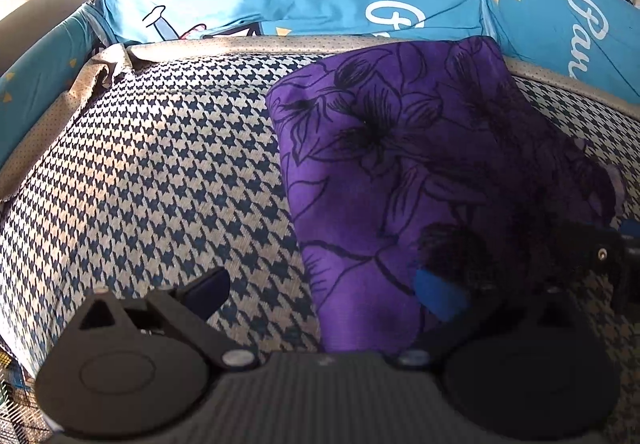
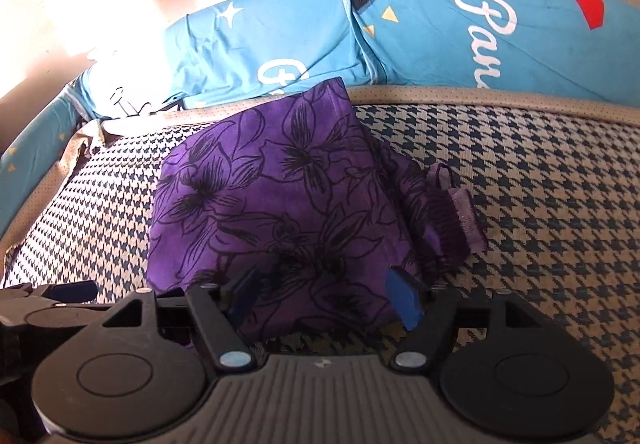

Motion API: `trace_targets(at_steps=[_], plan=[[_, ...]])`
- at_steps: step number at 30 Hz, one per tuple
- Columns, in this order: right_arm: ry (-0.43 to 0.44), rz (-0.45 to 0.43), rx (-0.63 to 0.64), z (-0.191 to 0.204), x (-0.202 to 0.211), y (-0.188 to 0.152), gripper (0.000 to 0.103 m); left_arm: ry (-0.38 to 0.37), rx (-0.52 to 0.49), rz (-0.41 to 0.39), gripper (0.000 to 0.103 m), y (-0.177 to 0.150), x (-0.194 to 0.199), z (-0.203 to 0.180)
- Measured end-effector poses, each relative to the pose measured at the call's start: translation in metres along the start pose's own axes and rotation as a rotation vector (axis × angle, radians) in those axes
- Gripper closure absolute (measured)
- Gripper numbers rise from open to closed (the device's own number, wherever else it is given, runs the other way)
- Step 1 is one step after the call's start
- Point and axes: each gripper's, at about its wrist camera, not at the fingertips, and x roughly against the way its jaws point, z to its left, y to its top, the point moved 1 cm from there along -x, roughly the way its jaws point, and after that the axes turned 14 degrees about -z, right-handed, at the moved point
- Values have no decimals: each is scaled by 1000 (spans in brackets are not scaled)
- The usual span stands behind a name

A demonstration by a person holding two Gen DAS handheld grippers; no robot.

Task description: Fold clothes

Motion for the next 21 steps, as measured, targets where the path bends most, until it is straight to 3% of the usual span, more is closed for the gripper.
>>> trace_targets(at_steps=[7,21], plan=[[-37,17,60,4,10,-5,28,-15,14,1,0,-12,12,2],[-146,101,65,-1,25,-29,23,-16,35,9,0,-30,22,8]])
